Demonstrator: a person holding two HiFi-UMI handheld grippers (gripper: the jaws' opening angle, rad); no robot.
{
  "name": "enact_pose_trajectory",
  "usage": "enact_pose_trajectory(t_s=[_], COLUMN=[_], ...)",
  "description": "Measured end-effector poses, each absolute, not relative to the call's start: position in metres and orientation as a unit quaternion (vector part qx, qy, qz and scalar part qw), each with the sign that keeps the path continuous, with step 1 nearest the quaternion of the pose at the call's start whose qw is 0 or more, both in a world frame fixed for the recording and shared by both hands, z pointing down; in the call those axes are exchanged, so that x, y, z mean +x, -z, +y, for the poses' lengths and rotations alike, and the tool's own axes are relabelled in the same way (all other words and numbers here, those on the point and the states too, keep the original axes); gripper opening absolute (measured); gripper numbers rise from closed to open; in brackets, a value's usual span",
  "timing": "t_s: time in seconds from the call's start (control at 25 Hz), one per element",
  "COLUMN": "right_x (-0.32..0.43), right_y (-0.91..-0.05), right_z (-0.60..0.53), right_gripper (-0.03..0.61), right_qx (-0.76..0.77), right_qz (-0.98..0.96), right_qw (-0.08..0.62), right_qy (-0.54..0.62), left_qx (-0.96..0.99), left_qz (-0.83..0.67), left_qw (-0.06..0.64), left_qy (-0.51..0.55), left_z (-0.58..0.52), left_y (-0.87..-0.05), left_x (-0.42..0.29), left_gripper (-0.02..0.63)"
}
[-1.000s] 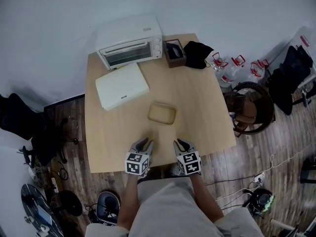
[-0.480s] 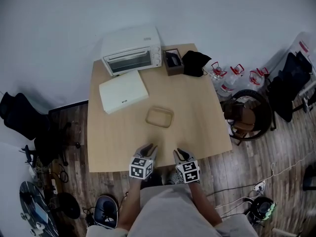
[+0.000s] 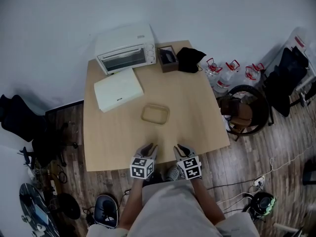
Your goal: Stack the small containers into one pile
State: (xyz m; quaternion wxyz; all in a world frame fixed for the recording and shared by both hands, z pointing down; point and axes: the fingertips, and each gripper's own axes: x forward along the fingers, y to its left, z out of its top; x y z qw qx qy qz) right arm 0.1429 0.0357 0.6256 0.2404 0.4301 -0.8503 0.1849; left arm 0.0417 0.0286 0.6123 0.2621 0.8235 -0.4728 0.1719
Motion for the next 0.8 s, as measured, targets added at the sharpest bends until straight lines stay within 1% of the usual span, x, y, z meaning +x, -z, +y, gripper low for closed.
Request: enact_pose_trajectory(t_s=[0.52, 0.72, 0.8], right_x=[0.138, 0.144, 0.147], right_y=[-0.626, -0.625, -0.623], right_z=[0.03, 0.03, 0.029], right_gripper=[0.053, 0.011, 0.006], right_qx=[0.429, 0.441, 0.445], right_qz=[-0.854, -0.849, -0.848], right_qw=[0.224, 0.216, 0.211], right_qy=[-0.191, -0.194, -0.195], left_qx=[0.822, 0.821, 0.821], left_qz=[-0.481, -0.487, -0.489], left_qw=[0.246, 0.238, 0.235], left_qy=[-0.182, -0.18, -0.177], left_z=[0.026, 0.024, 0.024], left_y=[-0.605, -0.603, -0.603], left_x=[0.032, 0.031, 0.03], left_gripper=[0.087, 0.041, 0.017])
